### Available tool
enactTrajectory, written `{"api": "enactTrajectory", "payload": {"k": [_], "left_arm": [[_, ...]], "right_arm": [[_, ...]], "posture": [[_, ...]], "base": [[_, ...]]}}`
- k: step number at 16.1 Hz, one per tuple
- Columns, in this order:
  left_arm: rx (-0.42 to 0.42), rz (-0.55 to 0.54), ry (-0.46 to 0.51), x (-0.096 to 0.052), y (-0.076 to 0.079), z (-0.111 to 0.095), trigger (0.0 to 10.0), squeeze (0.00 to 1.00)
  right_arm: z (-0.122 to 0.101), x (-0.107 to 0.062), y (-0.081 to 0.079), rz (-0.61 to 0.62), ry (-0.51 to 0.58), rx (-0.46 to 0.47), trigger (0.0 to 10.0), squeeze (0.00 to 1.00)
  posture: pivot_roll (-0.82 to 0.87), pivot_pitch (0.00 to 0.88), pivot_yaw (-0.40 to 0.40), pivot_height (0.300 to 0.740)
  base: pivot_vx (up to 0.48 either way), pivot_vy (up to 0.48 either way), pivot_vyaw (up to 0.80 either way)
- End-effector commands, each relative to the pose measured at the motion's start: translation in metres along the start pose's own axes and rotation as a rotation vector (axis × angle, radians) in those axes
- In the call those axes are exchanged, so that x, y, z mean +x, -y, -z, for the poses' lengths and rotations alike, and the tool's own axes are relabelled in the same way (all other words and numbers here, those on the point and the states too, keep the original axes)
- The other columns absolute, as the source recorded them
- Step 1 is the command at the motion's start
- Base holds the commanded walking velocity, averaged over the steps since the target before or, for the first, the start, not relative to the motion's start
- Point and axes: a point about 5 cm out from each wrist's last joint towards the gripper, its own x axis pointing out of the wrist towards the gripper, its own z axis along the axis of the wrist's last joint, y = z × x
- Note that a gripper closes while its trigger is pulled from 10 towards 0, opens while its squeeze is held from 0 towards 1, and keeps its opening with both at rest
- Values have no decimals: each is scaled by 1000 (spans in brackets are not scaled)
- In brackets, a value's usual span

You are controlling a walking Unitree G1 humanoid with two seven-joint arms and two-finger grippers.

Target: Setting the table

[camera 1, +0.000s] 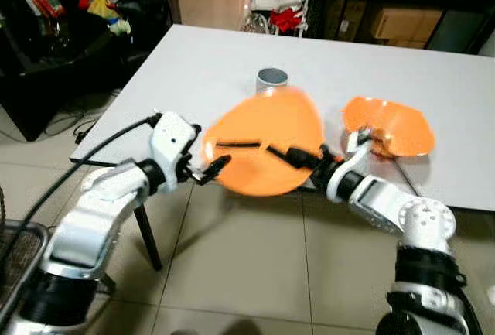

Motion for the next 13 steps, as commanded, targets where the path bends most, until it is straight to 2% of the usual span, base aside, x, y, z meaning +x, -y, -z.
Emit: {"api": "enactTrajectory", "payload": {"k": [1,3,4,6,9,13], "left_arm": [[7,15,6,-2,1,-4,10000,0],[18,22,-2,-10,-2,-7,10000,0],[20,25,-3,-12,-3,-8,10000,0],[24,57,-11,-21,-2,-12,10000,0],[-2,117,-27,-30,5,-13,10000,0],[-10,99,-54,-40,9,-10,10000,0]], "right_arm": [[-6,1,-8,-53,-8,34,10000,0],[-9,5,3,-36,-7,159,10000,0],[-10,6,7,-17,0,168,10000,0],[-13,12,20,7,33,251,10000,0],[-20,22,25,33,72,299,10000,0],[-39,33,20,55,166,341,10000,0]], "posture": [[69,0,-29,740],[87,0,-33,740],[91,0,-33,740],[105,0,-22,740],[122,0,-13,740],[149,0,-12,740]], "base": [[0,0,0],[0,0,0],[0,0,0],[0,0,0],[0,0,0],[0,0,0]]}}
